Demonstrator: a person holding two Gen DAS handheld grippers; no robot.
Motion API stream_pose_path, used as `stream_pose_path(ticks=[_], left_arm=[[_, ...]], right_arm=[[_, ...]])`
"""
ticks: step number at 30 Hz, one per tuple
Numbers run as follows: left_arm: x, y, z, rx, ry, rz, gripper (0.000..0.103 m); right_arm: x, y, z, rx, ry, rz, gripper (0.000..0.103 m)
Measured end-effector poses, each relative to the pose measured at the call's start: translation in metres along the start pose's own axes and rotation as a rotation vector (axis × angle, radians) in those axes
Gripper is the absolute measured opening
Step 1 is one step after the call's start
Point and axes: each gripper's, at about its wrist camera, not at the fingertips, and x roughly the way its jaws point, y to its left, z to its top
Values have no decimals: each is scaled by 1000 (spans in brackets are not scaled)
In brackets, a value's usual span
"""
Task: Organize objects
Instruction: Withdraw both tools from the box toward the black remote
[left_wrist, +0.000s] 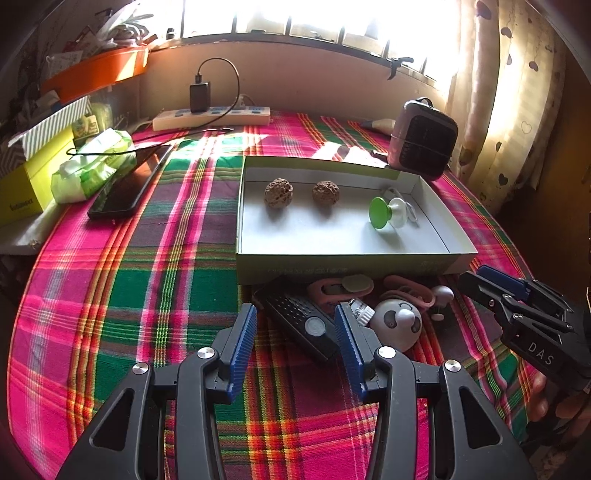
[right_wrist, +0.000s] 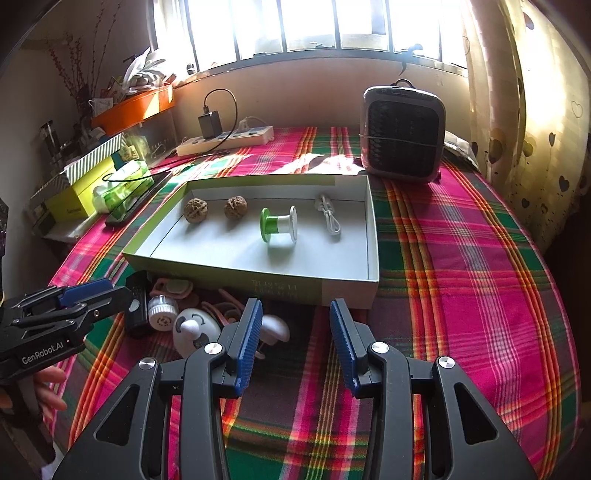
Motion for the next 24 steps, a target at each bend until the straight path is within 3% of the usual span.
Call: stream_pose_path(ticks=[11, 24], left_arm=[[7, -14, -13, 11, 33, 8, 43], [3, -2, -21, 9, 37, 46, 43]], right_arm=[[1, -5, -10, 10, 17, 15, 40], [2, -7, -13, 6, 31, 25, 40]])
